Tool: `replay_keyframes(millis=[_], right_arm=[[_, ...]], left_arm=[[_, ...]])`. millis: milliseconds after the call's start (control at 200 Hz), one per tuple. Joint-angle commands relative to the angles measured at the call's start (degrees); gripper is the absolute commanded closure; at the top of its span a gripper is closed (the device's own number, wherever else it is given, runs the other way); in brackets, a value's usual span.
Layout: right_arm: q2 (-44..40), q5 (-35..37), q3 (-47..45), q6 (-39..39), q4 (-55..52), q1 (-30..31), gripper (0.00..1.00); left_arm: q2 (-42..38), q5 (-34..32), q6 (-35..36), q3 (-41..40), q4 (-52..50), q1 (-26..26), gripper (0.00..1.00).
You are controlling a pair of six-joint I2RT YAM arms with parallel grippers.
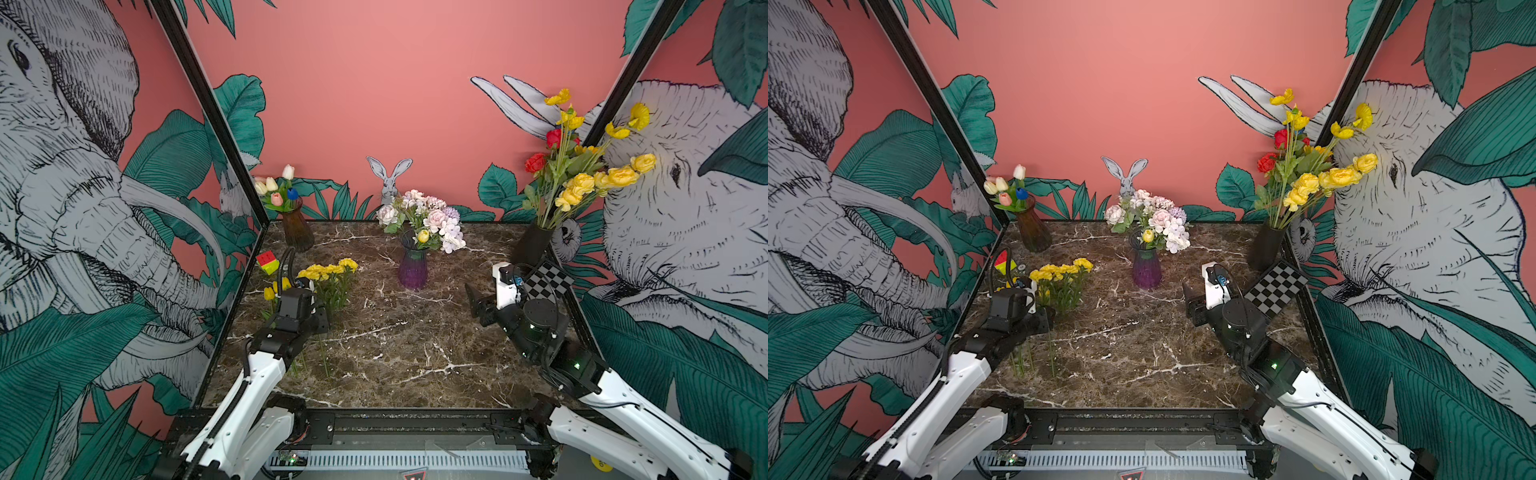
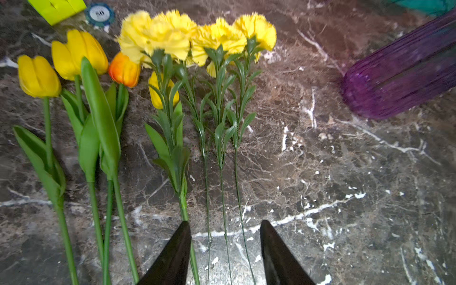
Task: Pick out yellow flowers from the vase
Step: Place the flower at the center of the board.
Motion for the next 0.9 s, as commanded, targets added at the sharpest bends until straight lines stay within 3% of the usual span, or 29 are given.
replay_keyframes(millis=[0, 85, 200, 310, 535, 895], right_arm=[[-0.43, 1.62, -0.52, 0.65, 2.43, 0.10, 0.27], [-1.04, 2.57, -1.33, 0.98, 2.34, 0.02, 0.26], [-2.21, 5.00, -2.69, 2.08, 2.13, -0.05, 0.24], [-3.70, 7.26, -3.64, 3.43, 1.59, -0.14, 0.22], [-6.91, 10.08, -5.80, 4.88, 0.84, -0.49, 0.21], [-10.32, 10.65, -6.90, 4.75, -0.24, -0.81, 0.19]], left_arm=[[-6.38, 0.81, 1.82, 0.26, 5.09, 0.41, 0.49], [-9.41, 4.37, 2.18, -0.51, 12.24, 0.42, 0.44], [-7.88, 9.58, 1.23, -0.12, 21.73, 0.14, 0.40], [-4.06, 8.93, 0.06, -0.87, 32.05, -2.77, 0.38], [11.33, 5.64, 6.36, 2.31, 48.49, -15.28, 0.30], [35.61, 10.95, 10.25, 9.53, 66.25, -19.17, 0.23]])
